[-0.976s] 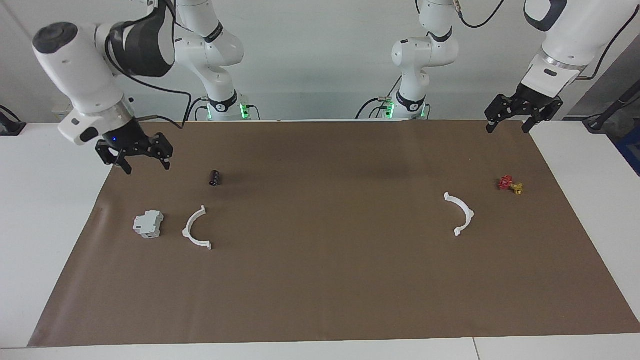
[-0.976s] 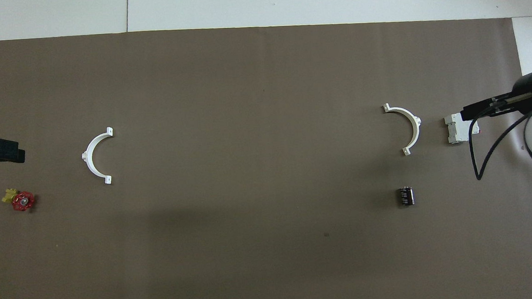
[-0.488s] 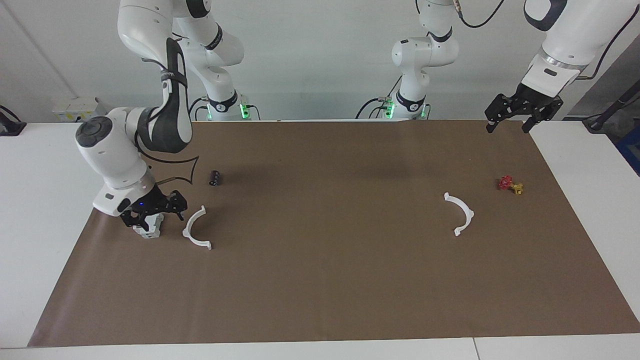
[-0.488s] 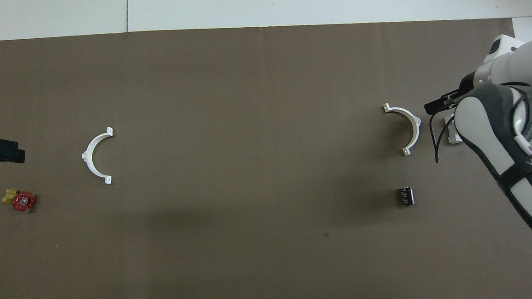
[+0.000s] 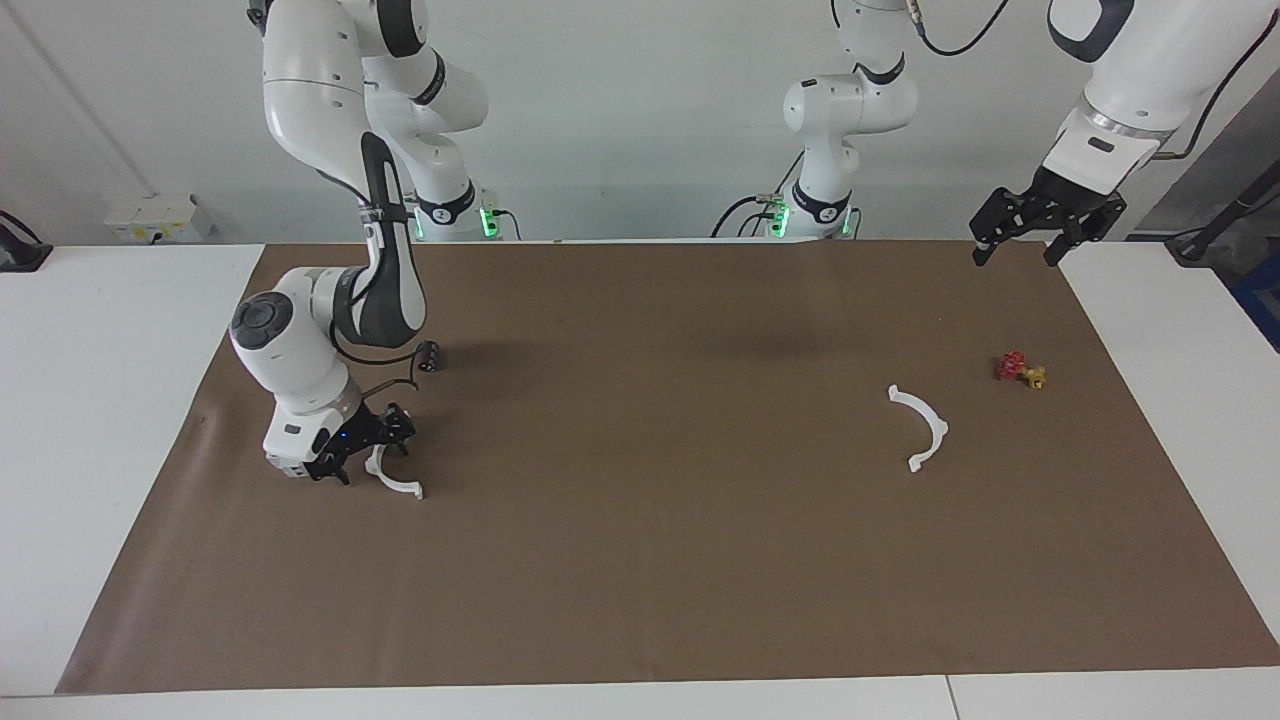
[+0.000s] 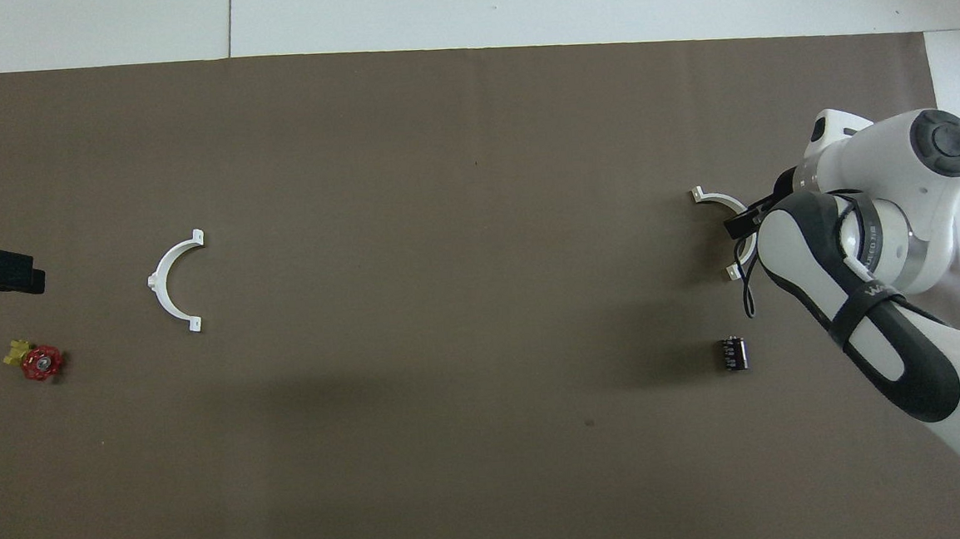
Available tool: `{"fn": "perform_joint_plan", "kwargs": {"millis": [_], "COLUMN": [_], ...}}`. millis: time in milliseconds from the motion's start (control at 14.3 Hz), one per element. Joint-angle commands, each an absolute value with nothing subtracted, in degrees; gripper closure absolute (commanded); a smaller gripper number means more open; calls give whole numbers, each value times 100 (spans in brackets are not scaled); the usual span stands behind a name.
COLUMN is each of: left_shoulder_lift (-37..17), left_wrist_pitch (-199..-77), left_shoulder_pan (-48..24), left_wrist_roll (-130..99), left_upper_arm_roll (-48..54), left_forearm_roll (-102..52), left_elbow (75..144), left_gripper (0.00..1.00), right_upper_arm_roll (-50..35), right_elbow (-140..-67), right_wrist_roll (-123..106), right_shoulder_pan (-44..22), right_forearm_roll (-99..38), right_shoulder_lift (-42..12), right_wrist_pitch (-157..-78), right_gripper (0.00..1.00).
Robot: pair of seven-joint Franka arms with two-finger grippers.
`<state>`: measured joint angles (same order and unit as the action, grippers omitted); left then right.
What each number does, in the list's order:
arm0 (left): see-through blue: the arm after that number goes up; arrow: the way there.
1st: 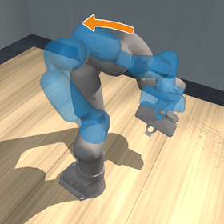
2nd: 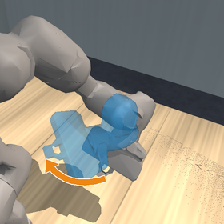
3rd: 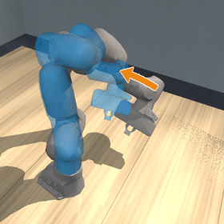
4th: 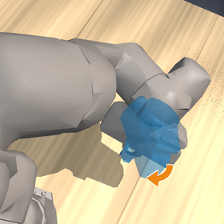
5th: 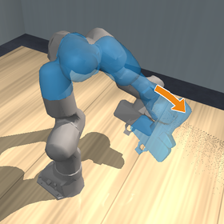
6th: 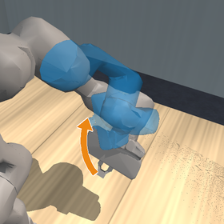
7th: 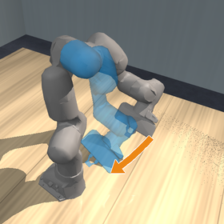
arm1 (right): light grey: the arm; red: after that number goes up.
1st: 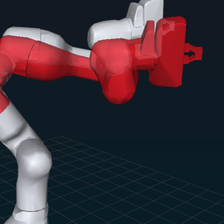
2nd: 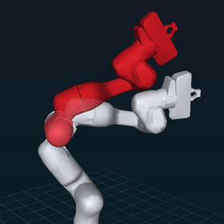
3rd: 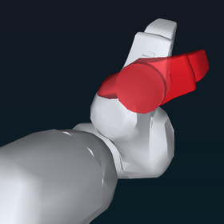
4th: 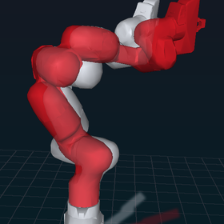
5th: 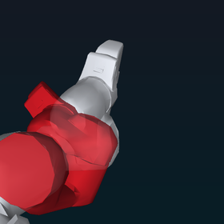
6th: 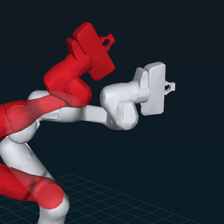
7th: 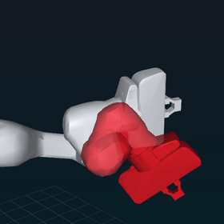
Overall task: Assemble drain pipe with both arms
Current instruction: 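Carry the clamp half with the right gripper to the table center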
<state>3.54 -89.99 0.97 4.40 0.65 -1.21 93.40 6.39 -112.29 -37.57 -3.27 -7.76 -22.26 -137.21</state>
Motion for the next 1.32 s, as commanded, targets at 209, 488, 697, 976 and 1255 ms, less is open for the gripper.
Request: {"fn": "perform_joint_plan", "kwargs": {"millis": [209,488,697,976,1255], "left_shoulder_lift": [492,492,501,501,492], "left_wrist_pitch": [-9000,-9000,-8991,-8965,-8982], "left_shoulder_pan": [62,53,53,53,53], "left_wrist_roll": [448,448,439,439,439], "left_upper_arm_roll": [44,44,44,44,44], "left_forearm_roll": [-18,-18,-18,-18,-18], "left_elbow": [9501,9492,9501,9492,9492], "left_gripper": [0,0,0,0,0], "right_upper_arm_roll": [624,633,624,624,624], "right_elbow": [-11373,-11312,-11163,-10575,-10214], "right_wrist_roll": [-4025,-3947,-3658,-2701,-1471], "right_shoulder_pan": [-281,-290,-325,-658,-1203], "right_forearm_roll": [-1046,-1046,-1046,-994,-923], "right_shoulder_lift": [-2127,-2136,-2118,-2039,-2021], "right_wrist_pitch": [-13896,-13817,-13581,-12729,-12410], "right_gripper": [30,100,100,100,100]}}
